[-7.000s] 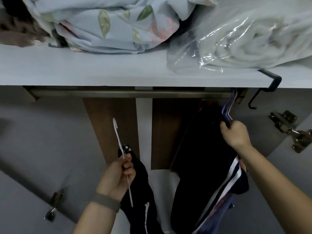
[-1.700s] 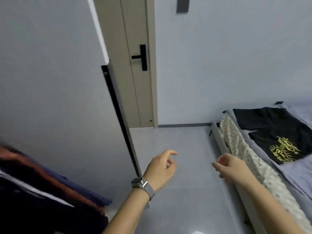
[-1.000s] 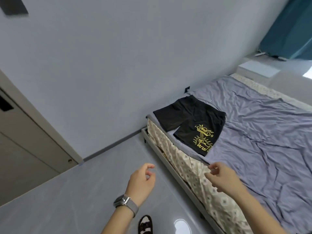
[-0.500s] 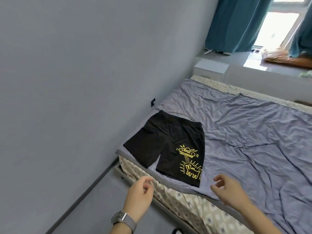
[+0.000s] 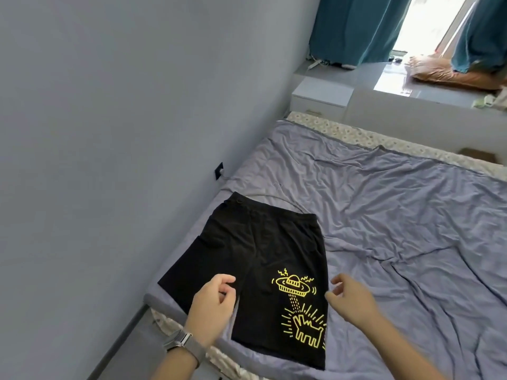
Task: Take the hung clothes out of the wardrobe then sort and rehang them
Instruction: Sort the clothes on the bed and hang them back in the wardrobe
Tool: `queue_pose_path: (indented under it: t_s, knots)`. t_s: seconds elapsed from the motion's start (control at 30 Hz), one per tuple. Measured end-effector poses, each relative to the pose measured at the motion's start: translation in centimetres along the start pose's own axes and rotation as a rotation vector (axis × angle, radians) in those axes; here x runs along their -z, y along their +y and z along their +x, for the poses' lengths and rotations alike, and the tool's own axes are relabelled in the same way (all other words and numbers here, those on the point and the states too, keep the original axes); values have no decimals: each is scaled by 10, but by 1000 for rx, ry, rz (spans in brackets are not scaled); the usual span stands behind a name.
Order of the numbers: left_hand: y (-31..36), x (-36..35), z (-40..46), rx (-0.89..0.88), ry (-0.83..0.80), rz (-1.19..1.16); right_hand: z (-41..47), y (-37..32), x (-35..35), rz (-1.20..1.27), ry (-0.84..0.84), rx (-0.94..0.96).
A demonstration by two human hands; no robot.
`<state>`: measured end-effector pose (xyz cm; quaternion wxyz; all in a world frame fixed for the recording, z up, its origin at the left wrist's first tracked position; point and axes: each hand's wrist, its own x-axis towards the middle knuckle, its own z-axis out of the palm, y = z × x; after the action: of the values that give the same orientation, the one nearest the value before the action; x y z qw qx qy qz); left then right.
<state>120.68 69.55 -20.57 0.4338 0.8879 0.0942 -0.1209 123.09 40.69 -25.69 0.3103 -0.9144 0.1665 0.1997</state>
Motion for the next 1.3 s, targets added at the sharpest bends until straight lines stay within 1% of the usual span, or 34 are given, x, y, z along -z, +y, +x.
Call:
queue_pose_path:
  t_s: [0.13,0.3,0.37,0.43,0.53,0.63,0.7,0.77,0.83,0.93,1.0,1.1,1.17,1.23,1.3]
  knots:
    - [-15,-5,66,-1,-66,8,51,-1,-26,25,20,-59]
    - [-53,-36,131,27,-152,30,103,24,-99,47,-3,-140]
    - [-68,-50,158,37,-139,34,125,35,-126,56,-25,-184]
    - [-79,-63,184,40,-104,36,154,44,-143,63,3,-205]
    - [-96,-86,220,61,-54,16,207,53,-156,53,88,-144]
    - [-112,-113,245,92,-26,-13,262,57,-158,9,193,-10]
    - [-121,-131,256,111,-16,-35,297,59,-156,-85,241,107]
    - [-127,-147,266,122,-9,-43,328,62,-151,-172,259,202]
    - [-129,-160,272,139,0,-55,358,66,-146,-246,262,254]
    - [-128,-172,279,188,15,-78,398,70,-138,-392,243,276]
    - [-129,-174,285,204,42,-88,423,69,-134,-460,206,258]
    - [-130,-175,295,211,75,-91,456,62,-124,-485,161,206]
    - [-130,-174,303,218,87,-98,477,57,-120,-519,140,209]
    - [-131,-174,310,217,98,-98,495,49,-115,-536,77,200]
    - [-134,-175,313,235,105,-117,508,39,-110,-498,-1,163]
